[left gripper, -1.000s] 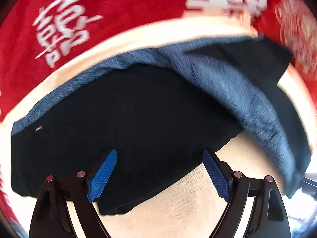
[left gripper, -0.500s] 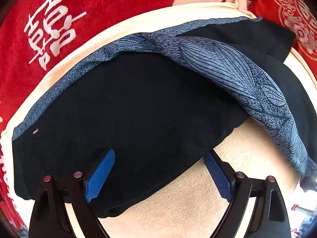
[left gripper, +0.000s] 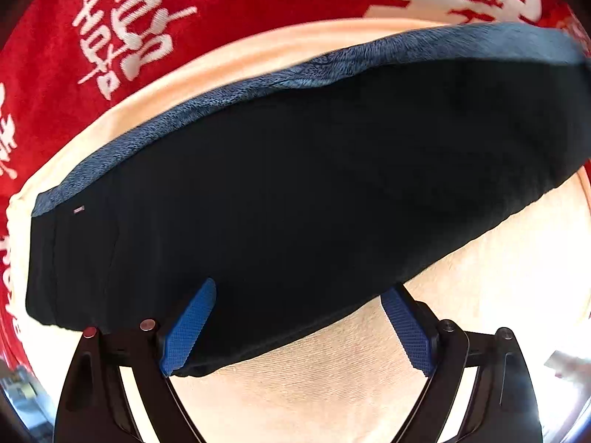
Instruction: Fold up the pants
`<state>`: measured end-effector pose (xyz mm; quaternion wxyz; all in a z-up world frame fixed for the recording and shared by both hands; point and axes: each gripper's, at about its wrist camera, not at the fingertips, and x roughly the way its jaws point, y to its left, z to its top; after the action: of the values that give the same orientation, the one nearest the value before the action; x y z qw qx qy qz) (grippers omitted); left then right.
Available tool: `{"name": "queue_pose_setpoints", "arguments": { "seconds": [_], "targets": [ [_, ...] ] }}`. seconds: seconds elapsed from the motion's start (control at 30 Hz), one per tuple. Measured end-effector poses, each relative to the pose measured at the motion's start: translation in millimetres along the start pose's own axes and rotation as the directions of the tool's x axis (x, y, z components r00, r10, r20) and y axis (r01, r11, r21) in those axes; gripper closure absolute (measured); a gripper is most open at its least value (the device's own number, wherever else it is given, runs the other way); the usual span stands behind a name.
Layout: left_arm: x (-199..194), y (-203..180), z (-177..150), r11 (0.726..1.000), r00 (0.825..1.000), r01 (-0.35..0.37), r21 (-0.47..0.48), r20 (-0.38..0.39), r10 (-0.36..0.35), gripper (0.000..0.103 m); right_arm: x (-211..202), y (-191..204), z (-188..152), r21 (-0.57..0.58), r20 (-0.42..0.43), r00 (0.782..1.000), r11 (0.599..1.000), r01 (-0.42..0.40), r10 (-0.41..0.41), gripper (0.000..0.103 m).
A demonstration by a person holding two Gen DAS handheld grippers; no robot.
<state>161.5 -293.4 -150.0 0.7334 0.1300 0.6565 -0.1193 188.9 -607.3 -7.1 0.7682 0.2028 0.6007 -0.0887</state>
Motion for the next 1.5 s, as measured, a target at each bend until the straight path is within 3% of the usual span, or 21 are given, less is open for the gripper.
{"name": "queue_pose_setpoints", "arguments": {
  "seconds": [0.03,0.1,0.2,0.3,0.43,0.57,0.63,0.77,0.8,0.87,0.9,0.97,1.0,1.07,1.1,1.2,1.27,1.33,1.37,1.43,1.5],
  "targets": [
    [-2,-2,4,1.000,1.000,-0.002,-0.015,0.000,0.002,0.012,6,-1,10,-0.013,-0.004,0.999,0.999,0.051,-0.051,0.055],
    [-9,-5,13,0.999,1.000,-0.002,-0.043,0.009,0.002,0.012,3,4,18,-0.036,0.034,0.999,0.999,0.041,-0.040,0.039],
    [-21,-13,30,0.997,0.999,0.007,-0.074,0.053,-0.003,0.012,-1,10,-4,-0.027,0.034,0.997,0.997,-0.070,0.071,0.038],
    [-23,-19,49,0.997,0.996,-0.009,-0.078,0.085,0.015,0.012,16,-3,-44,0.040,-0.023,0.999,0.999,-0.033,0.034,0.038],
    [-2,-14,73,0.992,0.995,-0.044,-0.117,0.086,0.054,0.012,54,-35,-78,0.181,-0.088,0.993,0.980,0.087,-0.072,0.048],
    [28,-20,77,0.989,0.996,-0.080,-0.127,0.036,0.085,0.011,76,-51,-82,0.261,-0.086,0.990,0.957,0.128,-0.109,0.066],
    [27,-18,73,0.986,0.996,-0.064,-0.151,0.055,0.073,0.011,74,-47,-77,0.223,-0.062,0.989,0.964,0.144,-0.133,0.099],
    [25,-21,75,0.988,0.995,-0.080,-0.128,0.041,0.086,0.011,46,-42,-78,0.186,-0.029,0.990,0.972,0.141,-0.138,0.099],
    [24,-22,75,0.989,0.995,-0.084,-0.123,0.042,0.090,0.011,40,-42,-83,0.185,-0.026,0.986,0.968,0.169,-0.167,0.097],
    [24,-24,76,0.989,0.995,-0.088,-0.118,0.045,0.094,0.011,33,-43,-88,0.196,-0.046,0.975,0.956,0.221,-0.216,0.078],
    [18,-21,71,0.989,0.995,-0.086,-0.121,0.047,0.093,0.011,35,-45,-88,0.202,-0.057,0.972,0.951,0.234,-0.227,0.050],
    [19,-21,71,0.988,0.995,-0.080,-0.133,0.053,0.088,0.011,48,-51,-90,0.217,-0.063,0.975,0.950,0.223,-0.214,0.041],
    [25,-22,67,0.988,0.995,-0.079,-0.136,0.056,0.087,0.011,57,-52,-84,0.215,-0.056,0.979,0.956,0.202,-0.195,0.042],
    [28,-19,65,0.988,0.994,-0.078,-0.133,0.063,0.087,0.011,65,-52,-73,0.184,-0.043,0.982,0.965,0.188,-0.183,0.090],
    [28,-19,64,0.988,0.994,-0.079,-0.131,0.060,0.088,0.011,63,-46,-65,0.155,-0.028,0.978,0.966,0.207,-0.205,0.097],
    [27,-20,60,0.990,0.994,-0.083,-0.116,0.062,0.090,0.011,38,-27,-50,0.053,0.088,0.974,0.978,0.204,-0.208,0.097],
    [29,-18,58,0.988,0.992,-0.098,-0.118,0.072,0.107,0.003,48,-32,-48,0.039,0.027,0.972,0.972,0.234,-0.235,0.097],
    [31,-13,60,0.986,0.995,-0.086,-0.143,0.044,0.093,0.003,70,-49,-54,0.069,-0.133,0.961,0.965,0.253,-0.243,0.093],
    [30,-10,63,0.985,0.996,-0.081,-0.154,0.014,0.084,0.003,67,-50,-58,0.078,-0.137,0.965,0.968,0.238,-0.226,0.092],
    [22,-7,68,0.985,0.997,-0.076,-0.154,0.000,0.077,0.003,46,-43,-65,0.086,-0.094,0.975,0.974,0.208,-0.200,0.088],
    [2,-6,77,0.987,0.996,-0.033,-0.154,0.081,0.045,0.003,22,-29,-70,0.075,-0.008,0.991,0.988,0.135,-0.135,0.088]
  ]
}}
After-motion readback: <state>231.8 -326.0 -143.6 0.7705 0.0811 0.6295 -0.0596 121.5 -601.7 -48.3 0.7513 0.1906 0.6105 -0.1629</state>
